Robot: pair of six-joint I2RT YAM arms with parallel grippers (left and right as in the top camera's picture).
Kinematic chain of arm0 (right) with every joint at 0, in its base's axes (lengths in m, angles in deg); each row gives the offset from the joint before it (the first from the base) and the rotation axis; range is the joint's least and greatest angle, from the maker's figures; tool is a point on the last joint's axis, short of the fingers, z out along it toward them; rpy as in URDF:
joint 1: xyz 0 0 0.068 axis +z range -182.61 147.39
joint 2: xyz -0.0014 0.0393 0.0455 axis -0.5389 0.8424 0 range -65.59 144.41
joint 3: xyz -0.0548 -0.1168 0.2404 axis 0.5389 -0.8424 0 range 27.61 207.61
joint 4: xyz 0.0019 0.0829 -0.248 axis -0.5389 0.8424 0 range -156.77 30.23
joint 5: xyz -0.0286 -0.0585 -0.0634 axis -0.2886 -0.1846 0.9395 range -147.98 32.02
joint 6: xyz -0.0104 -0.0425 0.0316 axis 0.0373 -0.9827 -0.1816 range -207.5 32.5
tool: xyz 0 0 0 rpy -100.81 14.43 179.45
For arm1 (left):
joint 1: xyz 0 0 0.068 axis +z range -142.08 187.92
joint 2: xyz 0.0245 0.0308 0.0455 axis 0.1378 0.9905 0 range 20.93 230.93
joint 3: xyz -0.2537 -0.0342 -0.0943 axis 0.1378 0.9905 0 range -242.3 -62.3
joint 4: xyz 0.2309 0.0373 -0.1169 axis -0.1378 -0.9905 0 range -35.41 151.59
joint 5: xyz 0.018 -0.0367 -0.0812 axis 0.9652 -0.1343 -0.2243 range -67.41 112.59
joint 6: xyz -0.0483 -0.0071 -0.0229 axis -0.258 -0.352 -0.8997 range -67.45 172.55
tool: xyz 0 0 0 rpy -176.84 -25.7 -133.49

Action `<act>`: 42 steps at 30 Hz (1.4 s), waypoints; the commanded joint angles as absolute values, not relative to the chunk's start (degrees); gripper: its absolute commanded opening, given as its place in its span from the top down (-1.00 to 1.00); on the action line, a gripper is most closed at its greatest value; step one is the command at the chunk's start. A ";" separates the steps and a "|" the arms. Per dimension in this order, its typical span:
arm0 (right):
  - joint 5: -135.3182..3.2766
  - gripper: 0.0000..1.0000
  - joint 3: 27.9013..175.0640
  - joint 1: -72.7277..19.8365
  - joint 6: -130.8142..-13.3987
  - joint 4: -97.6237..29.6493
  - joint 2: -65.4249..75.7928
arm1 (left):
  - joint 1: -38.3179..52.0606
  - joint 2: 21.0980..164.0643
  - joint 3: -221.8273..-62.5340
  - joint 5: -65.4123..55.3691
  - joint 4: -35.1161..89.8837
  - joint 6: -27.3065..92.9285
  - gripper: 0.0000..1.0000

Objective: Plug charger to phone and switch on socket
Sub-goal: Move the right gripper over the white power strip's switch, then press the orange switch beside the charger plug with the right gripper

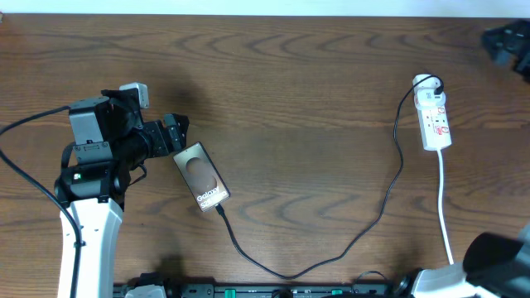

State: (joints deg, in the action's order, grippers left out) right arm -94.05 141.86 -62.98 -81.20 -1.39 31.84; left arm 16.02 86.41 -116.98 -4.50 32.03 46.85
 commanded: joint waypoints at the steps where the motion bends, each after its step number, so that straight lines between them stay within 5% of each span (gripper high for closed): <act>1: -101.81 -0.99 142.37 -66.70 -90.09 -0.73 37.35 | 16.19 86.03 -117.83 -5.24 32.09 48.01 -0.80; 17: -97.35 -0.99 142.30 -64.60 -98.88 1.63 60.25 | 16.19 86.03 -117.83 -5.24 32.09 48.03 -0.84; 42: -85.22 -0.99 142.15 -57.47 -95.62 0.01 65.80 | 16.19 86.03 -117.83 -5.24 32.09 48.03 -0.80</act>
State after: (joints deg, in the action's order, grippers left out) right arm -87.54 141.86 -57.58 -97.20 0.58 65.65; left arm 16.00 86.41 -116.98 -4.50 32.03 47.05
